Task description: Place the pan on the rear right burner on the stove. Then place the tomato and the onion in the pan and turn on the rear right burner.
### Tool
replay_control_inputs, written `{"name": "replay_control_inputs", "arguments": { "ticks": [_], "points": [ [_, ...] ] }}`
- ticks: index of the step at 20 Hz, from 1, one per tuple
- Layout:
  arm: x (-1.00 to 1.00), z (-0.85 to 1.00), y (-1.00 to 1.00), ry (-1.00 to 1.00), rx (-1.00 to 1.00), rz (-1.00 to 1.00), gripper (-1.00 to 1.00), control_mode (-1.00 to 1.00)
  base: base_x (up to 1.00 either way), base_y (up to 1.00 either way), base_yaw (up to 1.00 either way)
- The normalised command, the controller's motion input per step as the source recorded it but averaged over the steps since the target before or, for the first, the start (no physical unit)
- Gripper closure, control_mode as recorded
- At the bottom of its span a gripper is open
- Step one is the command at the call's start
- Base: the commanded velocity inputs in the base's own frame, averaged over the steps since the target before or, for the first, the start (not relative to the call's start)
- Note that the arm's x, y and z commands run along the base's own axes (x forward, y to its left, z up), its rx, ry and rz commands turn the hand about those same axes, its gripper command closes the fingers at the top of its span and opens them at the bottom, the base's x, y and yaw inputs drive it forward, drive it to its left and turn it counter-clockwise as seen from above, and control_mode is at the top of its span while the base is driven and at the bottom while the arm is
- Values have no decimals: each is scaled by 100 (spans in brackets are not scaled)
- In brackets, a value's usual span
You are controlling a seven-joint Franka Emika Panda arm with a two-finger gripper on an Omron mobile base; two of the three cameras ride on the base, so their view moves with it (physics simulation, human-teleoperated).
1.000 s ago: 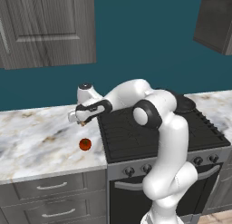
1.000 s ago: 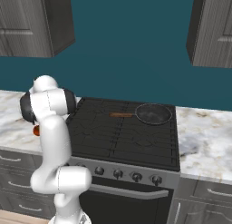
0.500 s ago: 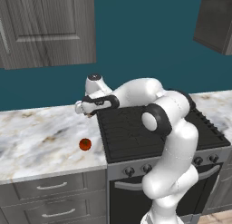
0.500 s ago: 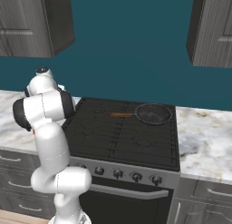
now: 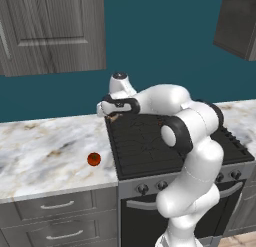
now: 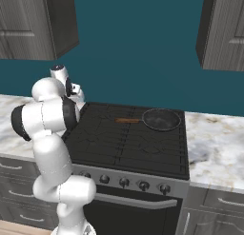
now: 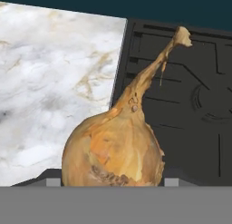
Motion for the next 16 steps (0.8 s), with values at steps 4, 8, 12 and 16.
{"name": "replay_control_inputs", "arguments": {
  "ticks": [4, 8, 12, 16],
  "points": [
    [14, 10, -66, 0, 0, -6, 100, -100, 0, 0, 0],
    [7, 9, -76, 0, 0, -7, 100, -100, 0, 0, 0],
    [10, 8, -78, 0, 0, -5, 100, -100, 0, 0, 0],
    [20, 0, -79, 0, 0, -4, 100, -100, 0, 0, 0]
  ]
}}
